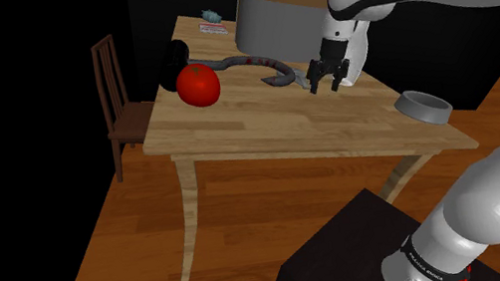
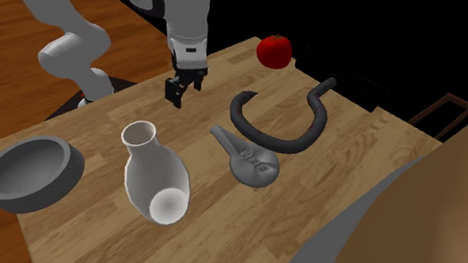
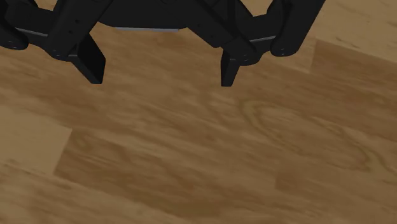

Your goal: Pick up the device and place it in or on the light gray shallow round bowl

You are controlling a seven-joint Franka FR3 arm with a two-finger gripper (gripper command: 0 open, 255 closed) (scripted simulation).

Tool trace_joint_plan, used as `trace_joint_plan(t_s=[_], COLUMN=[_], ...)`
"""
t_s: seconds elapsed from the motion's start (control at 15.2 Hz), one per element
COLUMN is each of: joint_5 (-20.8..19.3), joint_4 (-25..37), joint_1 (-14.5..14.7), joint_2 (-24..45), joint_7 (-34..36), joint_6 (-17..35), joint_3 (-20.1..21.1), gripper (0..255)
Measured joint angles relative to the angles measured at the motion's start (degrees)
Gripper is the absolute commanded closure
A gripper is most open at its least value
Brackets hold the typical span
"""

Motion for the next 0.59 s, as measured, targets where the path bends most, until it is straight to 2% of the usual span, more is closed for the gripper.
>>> trace_joint_plan(t_s=[0.59], joint_5=[4.2], joint_4=[18.7], joint_1=[-2.5], joint_2=[16.7], joint_7=[-0.8], joint_6=[2.4], joint_3=[-2.7], gripper=[0])
